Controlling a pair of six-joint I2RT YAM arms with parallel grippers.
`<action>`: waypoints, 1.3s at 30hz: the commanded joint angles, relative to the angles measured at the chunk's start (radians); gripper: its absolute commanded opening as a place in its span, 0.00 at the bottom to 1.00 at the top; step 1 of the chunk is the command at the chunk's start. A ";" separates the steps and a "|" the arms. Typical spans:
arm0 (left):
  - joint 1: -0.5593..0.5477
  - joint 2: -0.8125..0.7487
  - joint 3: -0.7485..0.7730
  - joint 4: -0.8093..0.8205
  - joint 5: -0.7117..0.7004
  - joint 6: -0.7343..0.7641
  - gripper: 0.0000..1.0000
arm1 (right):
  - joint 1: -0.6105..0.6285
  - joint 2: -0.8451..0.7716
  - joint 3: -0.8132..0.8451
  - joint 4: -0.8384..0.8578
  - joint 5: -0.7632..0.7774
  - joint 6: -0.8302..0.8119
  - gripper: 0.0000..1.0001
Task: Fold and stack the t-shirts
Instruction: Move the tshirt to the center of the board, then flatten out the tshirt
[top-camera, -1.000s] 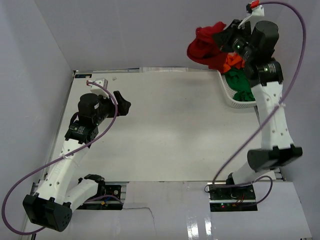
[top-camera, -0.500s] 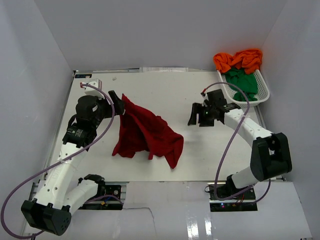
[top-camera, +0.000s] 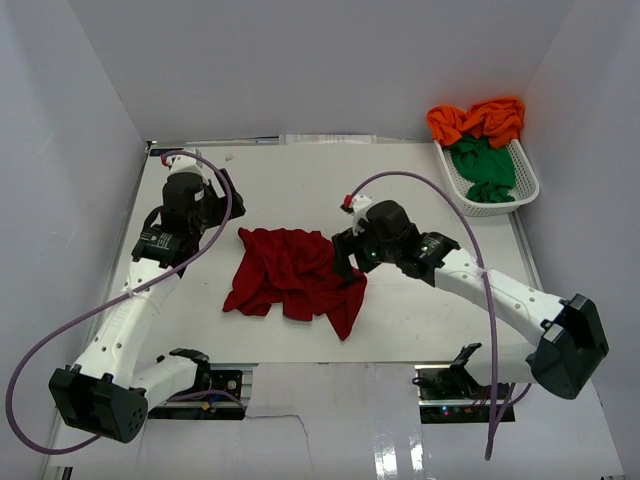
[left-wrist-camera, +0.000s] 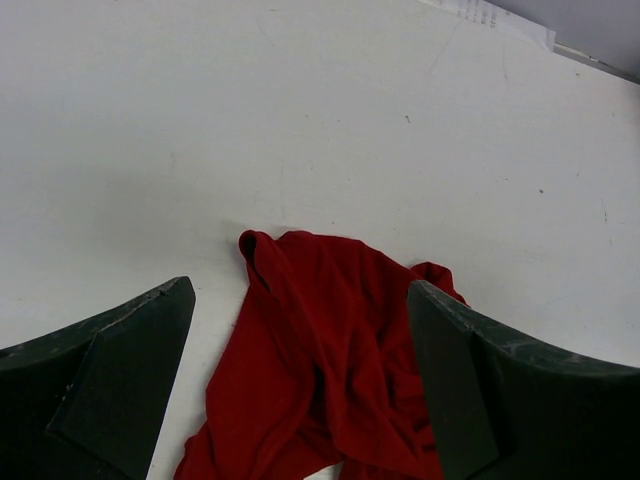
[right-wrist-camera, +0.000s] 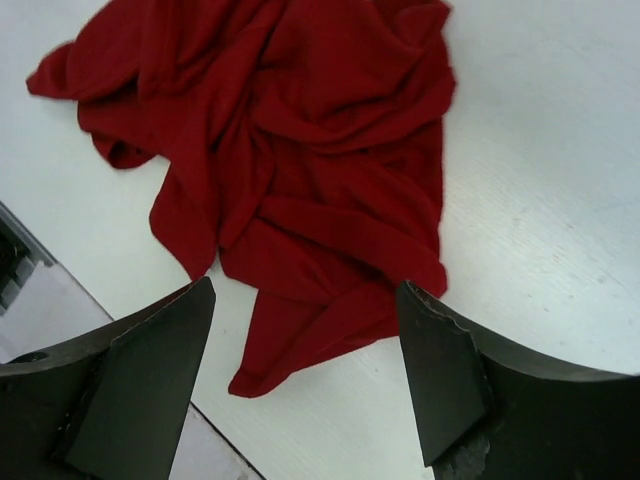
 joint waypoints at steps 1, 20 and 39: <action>0.003 0.024 0.052 -0.063 -0.006 -0.030 0.98 | 0.077 0.085 0.016 0.045 0.045 -0.075 0.79; 0.148 0.105 0.074 -0.106 0.048 -0.073 0.98 | 0.226 0.409 0.050 0.310 -0.153 0.009 0.70; 0.174 0.065 0.052 -0.106 0.005 -0.098 0.98 | 0.100 0.509 0.978 -0.179 -0.104 -0.115 0.08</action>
